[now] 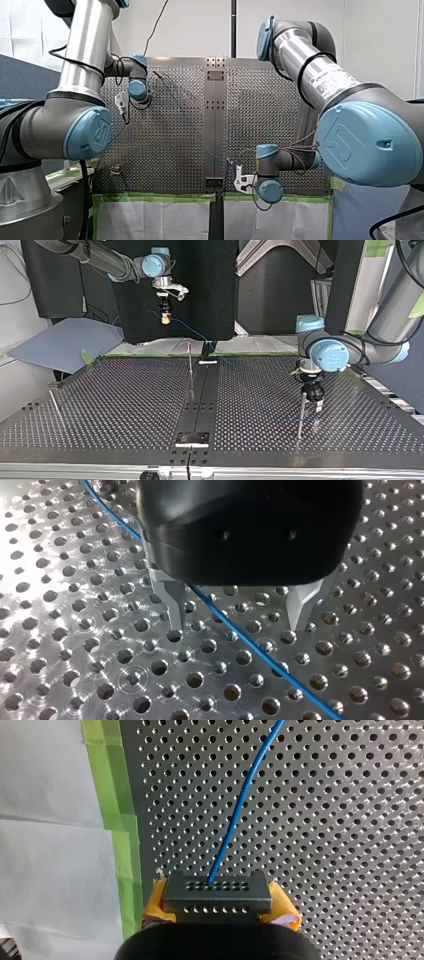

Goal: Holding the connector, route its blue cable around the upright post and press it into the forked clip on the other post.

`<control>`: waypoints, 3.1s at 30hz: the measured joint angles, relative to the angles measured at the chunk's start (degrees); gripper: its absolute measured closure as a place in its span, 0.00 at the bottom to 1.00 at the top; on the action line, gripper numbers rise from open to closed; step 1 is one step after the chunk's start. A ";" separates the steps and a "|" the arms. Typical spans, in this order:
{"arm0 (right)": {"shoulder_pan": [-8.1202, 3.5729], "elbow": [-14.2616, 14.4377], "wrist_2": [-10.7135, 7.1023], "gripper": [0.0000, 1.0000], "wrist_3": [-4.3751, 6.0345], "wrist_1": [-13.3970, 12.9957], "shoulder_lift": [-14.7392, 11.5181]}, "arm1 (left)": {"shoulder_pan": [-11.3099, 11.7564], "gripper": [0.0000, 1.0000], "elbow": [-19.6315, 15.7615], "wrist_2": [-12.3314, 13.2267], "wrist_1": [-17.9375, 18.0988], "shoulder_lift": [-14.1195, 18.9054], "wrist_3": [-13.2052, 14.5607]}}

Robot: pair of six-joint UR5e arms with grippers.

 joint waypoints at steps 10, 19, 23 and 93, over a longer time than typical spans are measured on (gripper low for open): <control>-2.53 0.00 -4.95 1.00 -0.57 -1.58 -0.20 | 0.08 0.00 0.07 -0.17 -0.97 -0.01 -0.06; -3.53 -0.11 -9.62 1.00 -0.33 -2.05 -0.34 | 0.08 0.00 0.11 -0.23 -1.61 -0.01 -0.01; -3.69 -0.38 -11.71 1.00 -0.20 -1.94 -0.35 | 0.08 0.00 0.13 -0.25 -2.12 -0.01 0.00; -3.04 -0.48 -21.09 1.00 -2.68 -0.11 -0.35 | 3.28 0.00 -2.28 -11.59 -0.27 0.04 -10.50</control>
